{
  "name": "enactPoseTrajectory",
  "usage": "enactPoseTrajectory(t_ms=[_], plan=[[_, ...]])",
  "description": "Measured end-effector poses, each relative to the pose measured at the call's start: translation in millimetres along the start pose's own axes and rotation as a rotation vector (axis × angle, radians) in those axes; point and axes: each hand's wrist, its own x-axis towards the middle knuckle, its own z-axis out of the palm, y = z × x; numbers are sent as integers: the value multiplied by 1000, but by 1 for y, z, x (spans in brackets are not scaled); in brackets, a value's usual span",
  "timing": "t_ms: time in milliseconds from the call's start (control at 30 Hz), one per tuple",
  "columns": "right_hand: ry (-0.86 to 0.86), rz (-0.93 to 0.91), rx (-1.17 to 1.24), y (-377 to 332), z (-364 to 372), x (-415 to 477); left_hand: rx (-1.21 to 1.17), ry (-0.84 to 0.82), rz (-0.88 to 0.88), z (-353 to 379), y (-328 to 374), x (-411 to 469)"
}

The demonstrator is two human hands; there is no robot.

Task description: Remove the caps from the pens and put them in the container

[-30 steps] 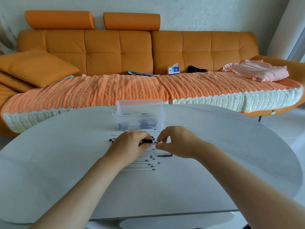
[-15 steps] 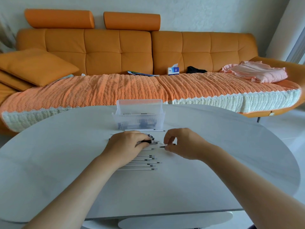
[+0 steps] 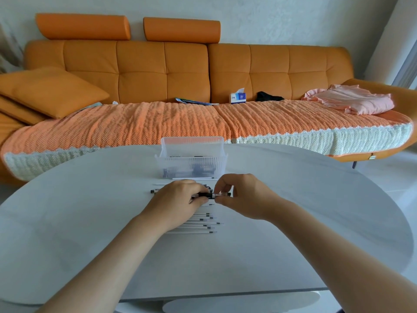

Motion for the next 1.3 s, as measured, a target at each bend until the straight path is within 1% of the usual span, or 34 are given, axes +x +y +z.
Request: enactPoseTrajectory(t_ms=[67,200,300,400,500,567,700,800,900,933,1067,1167,1233,1300], plan=[[7,8,-3,-5,1,2,-49,-10,0,-1,0,0],[-3,43,-88,-10,2,4,-102,-16,-1,-3,-3,1],[-4,3,-97,-17,7,6,-109,8,19,-4,-8,-1],[-30,-3,9,-21,11,8,-128,56,70,-7,-12,-4],[-54,57,191,-23,14,9,-136,74,131,-11,-15,-7],[-80,93,270,-25,16,8,-125,80,158,-12,-17,-10],[-85,92,247,-29,21,13,-139,61,90,-16,-21,-12],[-40,96,229,-34,27,19,-56,38,35,-23,-23,-11],[58,90,183,-39,30,23,95,97,-18,-31,-28,-11],[90,82,175,-40,30,25,112,100,-33,-33,-31,-11],[179,-20,74,-45,33,29,23,84,-61,-39,-40,-8],[205,-100,-1,-48,32,34,-21,103,-48,-41,-46,-4],[224,-115,-18,-48,29,40,60,171,-1,-43,-49,0],[306,-96,-18,-46,20,50,215,279,45,-44,-55,6]])
